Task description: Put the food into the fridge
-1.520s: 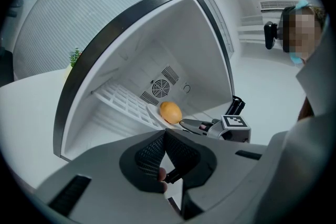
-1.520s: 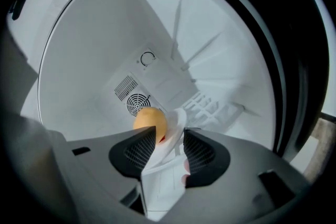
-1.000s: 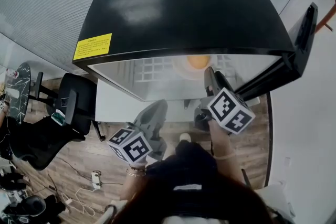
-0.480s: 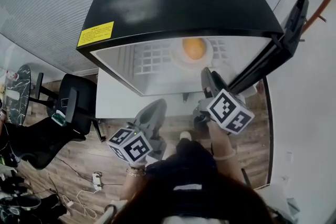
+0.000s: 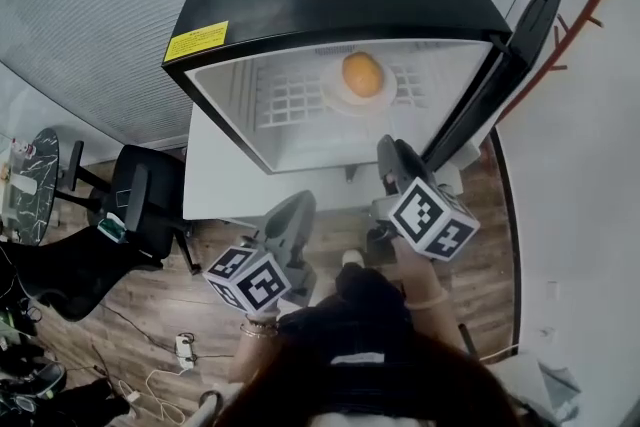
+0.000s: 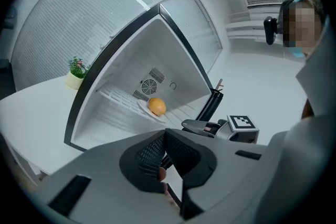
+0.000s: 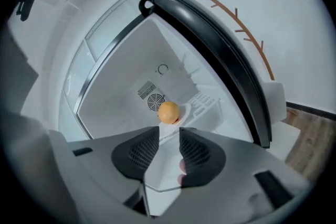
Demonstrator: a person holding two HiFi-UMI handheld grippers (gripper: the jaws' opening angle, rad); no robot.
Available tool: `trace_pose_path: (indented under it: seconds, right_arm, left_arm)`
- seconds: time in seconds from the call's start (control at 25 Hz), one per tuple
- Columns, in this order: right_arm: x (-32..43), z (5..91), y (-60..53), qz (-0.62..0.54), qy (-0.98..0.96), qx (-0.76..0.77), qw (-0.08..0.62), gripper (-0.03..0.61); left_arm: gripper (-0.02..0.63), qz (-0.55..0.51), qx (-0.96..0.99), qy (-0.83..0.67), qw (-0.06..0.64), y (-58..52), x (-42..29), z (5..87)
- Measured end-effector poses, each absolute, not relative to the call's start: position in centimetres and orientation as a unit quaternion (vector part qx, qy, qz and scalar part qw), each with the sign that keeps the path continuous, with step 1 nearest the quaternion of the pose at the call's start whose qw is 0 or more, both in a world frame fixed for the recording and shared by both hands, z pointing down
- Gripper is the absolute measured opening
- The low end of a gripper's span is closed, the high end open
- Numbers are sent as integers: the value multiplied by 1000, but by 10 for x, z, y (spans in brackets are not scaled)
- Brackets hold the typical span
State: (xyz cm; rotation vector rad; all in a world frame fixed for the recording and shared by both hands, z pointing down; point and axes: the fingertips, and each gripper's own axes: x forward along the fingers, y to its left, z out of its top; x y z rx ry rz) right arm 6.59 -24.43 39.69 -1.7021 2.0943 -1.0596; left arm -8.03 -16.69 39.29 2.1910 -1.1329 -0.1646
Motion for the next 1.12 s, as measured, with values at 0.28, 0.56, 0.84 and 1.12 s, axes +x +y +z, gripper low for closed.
trace_pose_path:
  seconds: [0.28,0.56,0.84,1.12]
  right_arm:
    - [56,387,-209,-347,728,-579,120,86]
    - [43,381,-168,-334,736,-577,118,71]
    - [33,377,-125,-322,739,-581,115,3]
    - [21,372,-82,-308,750,-575,109,-2]
  left_arm:
    - [-9,-67,843,-425,324,-138,-84,388]
    - [-9,-68,848,-420,315,-101,-91,385]
    - [-9,-72,853,-415,309,-62,-100,382]
    - [-9,-64,861,-412,293,-20,-104,381]
